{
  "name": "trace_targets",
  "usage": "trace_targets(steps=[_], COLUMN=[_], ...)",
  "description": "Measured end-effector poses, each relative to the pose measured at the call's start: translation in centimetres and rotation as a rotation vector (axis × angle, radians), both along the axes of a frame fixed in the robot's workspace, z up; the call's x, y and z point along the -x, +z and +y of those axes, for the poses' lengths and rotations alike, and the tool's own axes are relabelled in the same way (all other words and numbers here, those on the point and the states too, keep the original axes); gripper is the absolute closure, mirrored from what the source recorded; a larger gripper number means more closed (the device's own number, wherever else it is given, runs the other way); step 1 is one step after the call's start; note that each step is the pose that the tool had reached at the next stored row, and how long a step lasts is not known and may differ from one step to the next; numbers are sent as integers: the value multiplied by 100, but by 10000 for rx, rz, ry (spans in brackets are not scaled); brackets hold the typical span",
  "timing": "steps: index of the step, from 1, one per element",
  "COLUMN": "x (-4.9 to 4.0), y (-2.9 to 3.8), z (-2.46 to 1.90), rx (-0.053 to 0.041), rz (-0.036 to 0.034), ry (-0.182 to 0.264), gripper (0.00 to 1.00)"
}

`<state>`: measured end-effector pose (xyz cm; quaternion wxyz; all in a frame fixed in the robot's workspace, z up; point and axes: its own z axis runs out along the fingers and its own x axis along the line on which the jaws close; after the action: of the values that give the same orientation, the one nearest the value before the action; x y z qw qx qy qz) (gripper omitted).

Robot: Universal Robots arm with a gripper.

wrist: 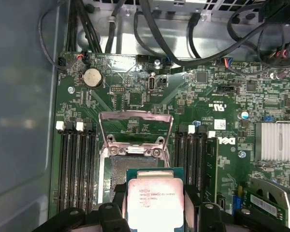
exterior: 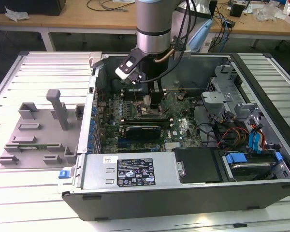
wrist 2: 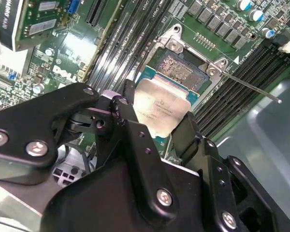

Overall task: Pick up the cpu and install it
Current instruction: 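Place the cpu into insertion slot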

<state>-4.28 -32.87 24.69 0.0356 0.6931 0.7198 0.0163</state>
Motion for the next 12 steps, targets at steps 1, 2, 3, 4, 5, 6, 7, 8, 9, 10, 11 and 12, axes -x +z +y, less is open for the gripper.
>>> trace_targets(steps=[1, 2, 3, 4, 5, 6, 7, 8, 9, 10, 11, 12], x=[0, 1, 1, 1, 1, 1, 1, 1, 1, 1, 0, 0], y=[-16, -40, -64, -105, -130, -151, -168, -194, -211, -234, -282, -292], z=[1, 2, 6, 25, 40, 51, 60, 74, 80, 87, 97, 98], rx=[-6, -32, -45, -48, -47, -49, -50, -50, -49, -48, -50, -49], rz=[1, 1, 0, 1, 1, 0, 1, 3, 7, 11, 16, 16], ry=[4, 1, 2, 2, 2, 2, 2, 2, 3, 2, 3, 2], gripper=[45, 45, 45, 45, 45, 45, 45, 45, 45, 45, 45, 45])
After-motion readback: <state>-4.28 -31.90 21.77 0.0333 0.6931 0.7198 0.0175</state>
